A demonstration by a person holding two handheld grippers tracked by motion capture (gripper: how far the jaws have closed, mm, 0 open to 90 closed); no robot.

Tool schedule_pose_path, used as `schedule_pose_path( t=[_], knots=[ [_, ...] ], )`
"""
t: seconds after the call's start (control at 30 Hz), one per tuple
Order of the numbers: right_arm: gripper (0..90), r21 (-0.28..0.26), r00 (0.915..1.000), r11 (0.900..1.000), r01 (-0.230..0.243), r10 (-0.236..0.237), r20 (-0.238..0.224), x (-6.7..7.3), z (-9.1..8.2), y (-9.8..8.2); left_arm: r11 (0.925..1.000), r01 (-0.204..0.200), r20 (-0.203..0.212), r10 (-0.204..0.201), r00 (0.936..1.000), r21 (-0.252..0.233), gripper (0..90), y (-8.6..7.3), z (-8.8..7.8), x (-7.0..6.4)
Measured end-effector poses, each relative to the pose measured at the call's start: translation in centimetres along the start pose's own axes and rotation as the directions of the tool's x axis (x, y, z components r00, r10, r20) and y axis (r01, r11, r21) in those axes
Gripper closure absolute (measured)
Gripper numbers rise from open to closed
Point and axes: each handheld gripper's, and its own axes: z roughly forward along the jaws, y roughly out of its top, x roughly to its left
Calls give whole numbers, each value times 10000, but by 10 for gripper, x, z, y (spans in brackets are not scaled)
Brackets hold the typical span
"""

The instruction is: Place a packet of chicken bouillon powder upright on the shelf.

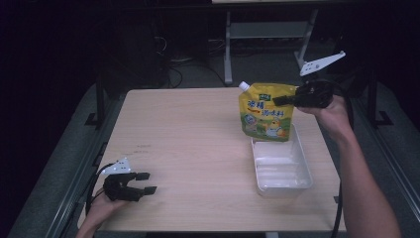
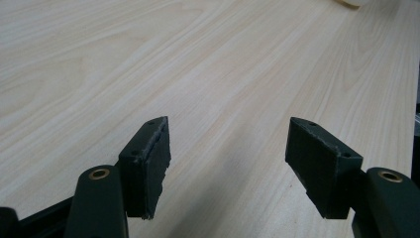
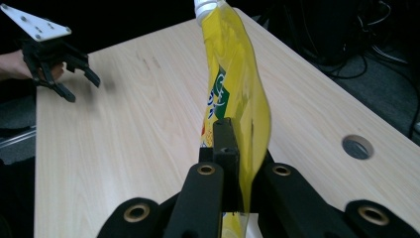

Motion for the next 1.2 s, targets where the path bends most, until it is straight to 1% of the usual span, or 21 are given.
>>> schedule_pose_path(
  t=[0.03,0.07,0.1,0.23,0.3,0.33,0.47,0.6,0.83,0.9,0.97,1.0,1.03,1.07,1.2],
  knots=[
    [892,0,10000,10000,0,0,0,0,0,0,10000,22,-15,-22,10000,6,335,0,0,0],
    [892,66,10000,10000,-59,58,76,-6,-2,-3,10000,26,-37,-26,10000,10,335,-1,0,0],
    [892,66,10000,10000,-59,58,76,-6,-2,-3,10000,48,-40,-48,10000,-1,335,-1,0,0],
    [891,135,9997,9998,-141,138,204,-17,-6,-10,9998,164,-87,-165,9998,-76,334,-2,-1,2],
    [892,246,9996,9996,-124,118,241,-20,-6,-11,9997,227,-106,-228,9997,-106,334,-3,-2,3],
    [892,405,9996,9992,-74,62,292,-21,-5,-12,9994,297,-119,-299,9995,-148,334,-3,-2,3],
    [892,665,9991,9978,-22,-6,420,-26,-2,-15,9991,355,-140,-358,9993,-211,334,-4,-4,4],
    [892,571,9989,9983,93,-120,458,-30,2,-15,9989,401,-116,-404,9991,-252,334,-4,-4,4],
    [891,815,9975,9961,339,-388,596,-31,12,-17,9988,449,-109,-451,9989,-220,334,-4,-2,5],
    [891,856,9958,9948,551,-610,680,-29,15,-18,9988,444,-102,-446,9990,-226,333,-3,-2,5],
    [888,826,9953,9946,634,-691,680,-29,17,-20,9988,420,-78,-422,9991,-243,334,-2,-2,4],
    [878,773,9952,9950,629,-684,701,-27,18,-22,9988,420,-61,-421,9991,-253,333,-2,-2,4],
    [853,657,9939,9957,659,-713,836,-25,20,-25,9989,401,-50,-402,9992,-236,334,-2,-1,3],
    [853,657,9939,9957,659,-713,836,-25,20,-25,9991,375,-46,-376,9993,-217,334,-2,-1,3],
    [836,440,9928,9981,432,-478,1095,-23,16,-28,9992,335,-17,-335,9994,-203,333,-1,-1,2]
  ],
)
